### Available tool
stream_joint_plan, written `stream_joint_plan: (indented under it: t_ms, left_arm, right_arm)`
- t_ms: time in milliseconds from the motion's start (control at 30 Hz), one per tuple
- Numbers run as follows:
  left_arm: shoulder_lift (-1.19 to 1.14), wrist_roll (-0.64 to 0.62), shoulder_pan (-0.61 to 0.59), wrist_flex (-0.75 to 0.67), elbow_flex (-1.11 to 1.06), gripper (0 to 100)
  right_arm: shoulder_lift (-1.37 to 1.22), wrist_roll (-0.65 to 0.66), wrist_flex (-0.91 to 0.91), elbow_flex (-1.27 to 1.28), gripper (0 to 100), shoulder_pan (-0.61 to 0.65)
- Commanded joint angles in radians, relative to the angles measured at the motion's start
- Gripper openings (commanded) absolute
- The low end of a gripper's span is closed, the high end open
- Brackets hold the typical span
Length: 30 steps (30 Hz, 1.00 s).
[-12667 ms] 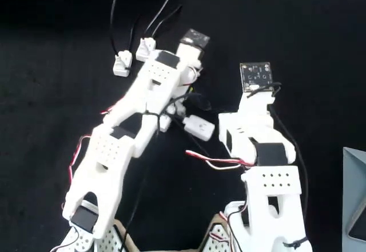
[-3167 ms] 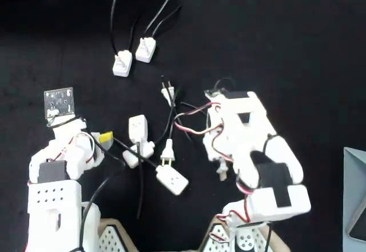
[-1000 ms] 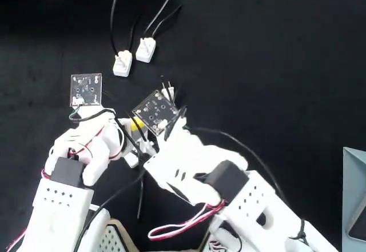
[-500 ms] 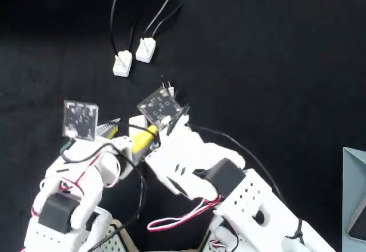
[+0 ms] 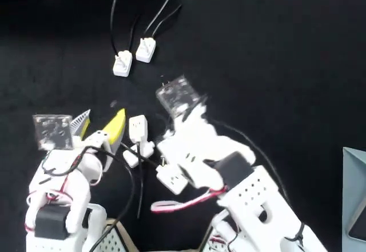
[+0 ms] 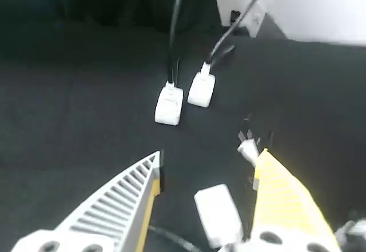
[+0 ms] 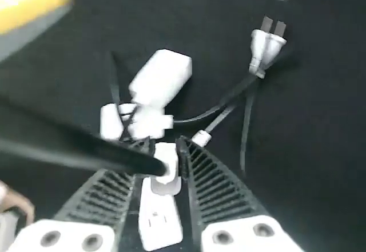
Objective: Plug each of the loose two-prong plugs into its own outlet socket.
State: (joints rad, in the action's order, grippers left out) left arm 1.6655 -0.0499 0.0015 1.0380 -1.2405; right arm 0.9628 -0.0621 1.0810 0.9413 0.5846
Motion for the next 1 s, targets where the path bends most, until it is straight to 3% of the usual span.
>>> stream_joint_plan:
  t_ms: [0,267,533,800,967]
  left_arm:
    - [-0.149,0.055,-0.013,-0.009,0.027,27]
    - [-0.624,0.057,-0.013,-0.049,0.206,32]
    - [-1.065,0.057,0.030,-0.247,0.317,31]
    - [-1.218,0.006,0.153,-0.259,0.429,31]
    - [-1.283,0.008,0.166,-0.265,0.446,31]
  right_arm:
    - [0.018,0.002,-0.003,0.012,1.1,-0.117]
    - [0.018,0.003,-0.005,0.030,1.1,-0.221]
    - [0.018,0.003,-0.127,0.130,1.2,-0.221]
    - [0.021,0.043,-0.109,0.142,1.2,-0.222]
    - [0.024,0.109,-0.087,0.108,1.2,-0.364]
